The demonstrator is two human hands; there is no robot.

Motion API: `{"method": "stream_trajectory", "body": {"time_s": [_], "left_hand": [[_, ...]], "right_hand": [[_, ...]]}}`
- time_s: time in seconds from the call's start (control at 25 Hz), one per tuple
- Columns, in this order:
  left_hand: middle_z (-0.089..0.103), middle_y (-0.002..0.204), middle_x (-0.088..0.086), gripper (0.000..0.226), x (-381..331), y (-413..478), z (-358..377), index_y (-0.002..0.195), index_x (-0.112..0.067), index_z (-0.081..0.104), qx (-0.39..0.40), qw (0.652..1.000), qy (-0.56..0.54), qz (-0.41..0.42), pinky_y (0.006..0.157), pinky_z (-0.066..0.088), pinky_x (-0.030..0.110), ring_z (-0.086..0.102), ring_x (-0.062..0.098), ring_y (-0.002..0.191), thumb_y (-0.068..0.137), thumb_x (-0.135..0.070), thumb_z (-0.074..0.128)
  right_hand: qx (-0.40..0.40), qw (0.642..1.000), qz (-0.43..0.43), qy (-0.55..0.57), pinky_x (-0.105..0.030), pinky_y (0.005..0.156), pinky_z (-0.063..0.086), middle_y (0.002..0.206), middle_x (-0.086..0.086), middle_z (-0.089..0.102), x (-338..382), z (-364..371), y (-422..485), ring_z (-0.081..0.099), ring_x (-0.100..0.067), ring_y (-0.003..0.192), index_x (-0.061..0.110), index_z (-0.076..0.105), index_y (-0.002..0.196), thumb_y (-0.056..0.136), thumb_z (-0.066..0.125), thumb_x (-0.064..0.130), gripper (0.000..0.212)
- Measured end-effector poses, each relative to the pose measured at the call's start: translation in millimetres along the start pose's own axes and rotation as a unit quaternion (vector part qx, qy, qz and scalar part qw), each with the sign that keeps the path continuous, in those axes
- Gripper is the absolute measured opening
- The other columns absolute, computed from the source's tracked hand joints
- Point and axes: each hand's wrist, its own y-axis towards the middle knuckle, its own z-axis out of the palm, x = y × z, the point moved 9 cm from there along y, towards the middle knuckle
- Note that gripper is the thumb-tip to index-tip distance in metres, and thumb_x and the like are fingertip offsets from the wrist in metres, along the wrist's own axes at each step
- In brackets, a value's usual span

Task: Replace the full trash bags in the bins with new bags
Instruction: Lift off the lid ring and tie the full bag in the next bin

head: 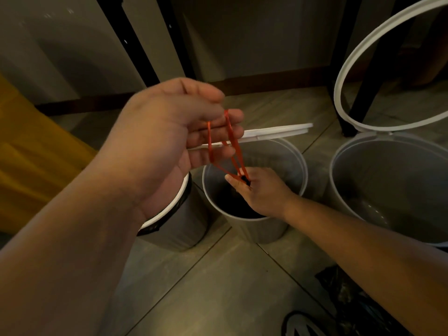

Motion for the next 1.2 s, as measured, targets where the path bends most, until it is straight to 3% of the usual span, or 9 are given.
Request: {"method": "stream_trajectory", "body": {"time_s": [0.12, 0.24, 0.4, 0.56, 0.68, 0.76, 0.88, 1.0, 1.2], "left_hand": [[0.081, 0.104, 0.01, 0.019, 8.2, -0.2, -2.3, 0.105, -0.016, 0.069, 0.007, 0.999, 0.039, 0.016, 0.067, 0.06, 0.033, 0.079, 0.028, 0.095, 0.096, -0.001, 0.062], [0.08, 0.109, 0.005, 0.031, 8.7, -2.6, -6.8, 0.119, -0.024, 0.068, 0.02, 0.996, 0.077, 0.04, 0.069, 0.059, 0.031, 0.078, 0.028, 0.099, 0.091, -0.011, 0.066], [0.08, 0.11, 0.004, 0.043, 8.6, -4.7, -14.5, 0.131, -0.035, 0.062, 0.052, 0.985, 0.147, 0.068, 0.068, 0.061, 0.028, 0.078, 0.025, 0.099, 0.094, -0.013, 0.067], [0.081, 0.109, 0.0, 0.039, 9.8, -1.8, -40.6, 0.115, -0.054, 0.065, 0.036, 0.976, 0.208, 0.061, 0.074, 0.064, 0.036, 0.08, 0.025, 0.093, 0.088, -0.025, 0.066], [0.081, 0.102, -0.009, 0.031, 1.4, -2.1, -84.3, 0.107, -0.058, 0.065, -0.026, 0.932, 0.355, 0.072, 0.076, 0.064, 0.051, 0.08, 0.017, 0.087, 0.08, -0.057, 0.079], [0.081, 0.092, -0.008, 0.06, 8.7, -4.5, -106.1, 0.107, -0.045, 0.072, -0.029, 0.904, 0.424, 0.037, 0.069, 0.064, 0.049, 0.08, 0.016, 0.079, 0.061, -0.083, 0.08], [0.081, 0.08, 0.005, 0.083, 33.5, -11.6, -130.7, 0.093, -0.03, 0.079, -0.053, 0.937, 0.339, -0.072, 0.062, 0.064, 0.039, 0.08, 0.023, 0.073, 0.034, -0.088, 0.086], [0.08, 0.087, 0.003, 0.062, 43.4, -5.7, -125.4, 0.088, -0.021, 0.08, -0.073, 0.963, 0.255, -0.052, 0.067, 0.064, 0.041, 0.08, 0.02, 0.083, 0.057, -0.075, 0.09], [0.074, 0.125, -0.007, 0.022, 65.1, 2.5, -66.9, 0.092, -0.032, 0.079, 0.027, 0.988, -0.148, -0.033, 0.088, 0.057, 0.034, 0.069, 0.016, 0.121, 0.083, -0.052, 0.08]], "right_hand": [[-0.004, 1.0, -0.011, -0.012, -0.043, 0.095, 0.051, 0.093, 0.016, 0.067, 12.9, -22.5, -7.4, 0.063, -0.003, 0.096, 0.039, 0.063, 0.096, 0.084, 0.065, 0.076, 0.039], [-0.061, 0.99, -0.051, 0.119, -0.024, 0.092, 0.055, 0.115, 0.022, 0.068, 41.7, -54.4, -26.5, 0.065, -0.002, 0.112, 0.049, 0.061, 0.118, 0.082, 0.067, 0.079, 0.048], [-0.109, 0.969, -0.069, 0.213, -0.032, 0.089, 0.062, 0.111, 0.017, 0.075, 67.5, -72.7, -37.8, 0.072, -0.007, 0.108, 0.039, 0.072, 0.114, 0.091, 0.078, 0.037, 0.024], [-0.115, 0.972, -0.063, 0.197, -0.036, 0.088, 0.063, 0.105, 0.015, 0.076, 71.6, -87.4, -44.3, 0.073, -0.009, 0.104, 0.032, 0.076, 0.109, 0.095, 0.072, 0.029, 0.015], [-0.13, 0.967, -0.036, 0.215, -0.048, 0.082, 0.064, 0.097, 0.002, 0.077, 62.7, -97.9, -47.5, 0.075, -0.019, 0.095, 0.022, 0.077, 0.105, 0.098, 0.071, 0.023, 0.009], [-0.142, 0.963, -0.021, 0.228, -0.046, 0.077, 0.064, 0.092, -0.002, 0.076, 57.4, -104.1, -50.1, 0.075, -0.021, 0.088, 0.02, 0.075, 0.102, 0.099, 0.07, 0.021, 0.006], [-0.16, 0.948, -0.003, 0.276, -0.027, 0.069, 0.062, 0.093, -0.002, 0.077, 49.4, -111.5, -56.2, 0.076, -0.016, 0.083, 0.023, 0.074, 0.103, 0.097, 0.072, 0.017, 0.009], [-0.156, 0.937, 0.004, 0.313, -0.025, 0.067, 0.059, 0.09, -0.009, 0.076, 45.1, -115.1, -60.2, 0.075, -0.02, 0.077, 0.024, 0.075, 0.101, 0.092, 0.073, 0.026, 0.009], [-0.138, 0.934, -0.023, 0.328, -0.03, 0.069, 0.06, 0.09, -0.01, 0.074, 51.2, -116.3, -58.3, 0.075, -0.024, 0.076, 0.032, 0.073, 0.098, 0.091, 0.073, 0.014, 0.019]]}}
